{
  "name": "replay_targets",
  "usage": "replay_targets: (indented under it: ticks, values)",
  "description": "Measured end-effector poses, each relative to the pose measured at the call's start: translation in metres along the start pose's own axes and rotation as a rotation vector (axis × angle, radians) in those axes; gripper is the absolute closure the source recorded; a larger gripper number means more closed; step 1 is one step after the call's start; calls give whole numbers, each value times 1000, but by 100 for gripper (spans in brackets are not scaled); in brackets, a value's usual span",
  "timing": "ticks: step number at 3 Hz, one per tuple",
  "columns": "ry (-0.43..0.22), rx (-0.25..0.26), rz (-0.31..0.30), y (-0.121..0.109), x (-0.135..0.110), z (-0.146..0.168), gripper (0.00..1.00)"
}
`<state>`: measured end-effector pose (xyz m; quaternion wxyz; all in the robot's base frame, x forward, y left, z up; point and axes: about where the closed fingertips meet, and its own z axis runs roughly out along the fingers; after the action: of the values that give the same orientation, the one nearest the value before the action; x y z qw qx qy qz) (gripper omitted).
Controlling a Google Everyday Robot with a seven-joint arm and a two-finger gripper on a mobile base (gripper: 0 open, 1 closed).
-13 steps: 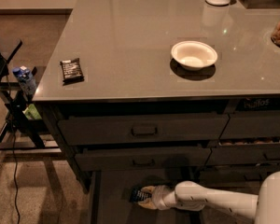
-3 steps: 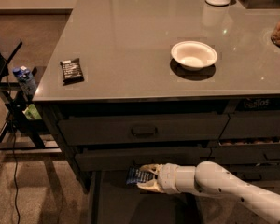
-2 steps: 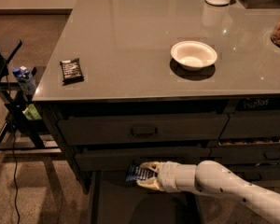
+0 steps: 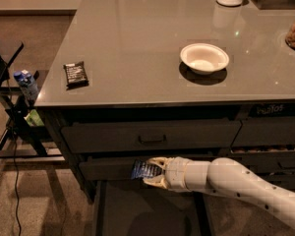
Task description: Pick rxbar blueberry from bottom drawer and place on counter
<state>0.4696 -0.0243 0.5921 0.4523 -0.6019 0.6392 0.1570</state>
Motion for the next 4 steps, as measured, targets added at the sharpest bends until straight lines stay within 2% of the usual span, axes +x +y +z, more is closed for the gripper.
replay_targets:
  ticks: [1,2,4]
  values:
    - [18,36,-71,-20,-35,-21,100]
    - [17,38,-67,-20,-35,-21,100]
    - [7,114,-117,-49,-71,-68,100]
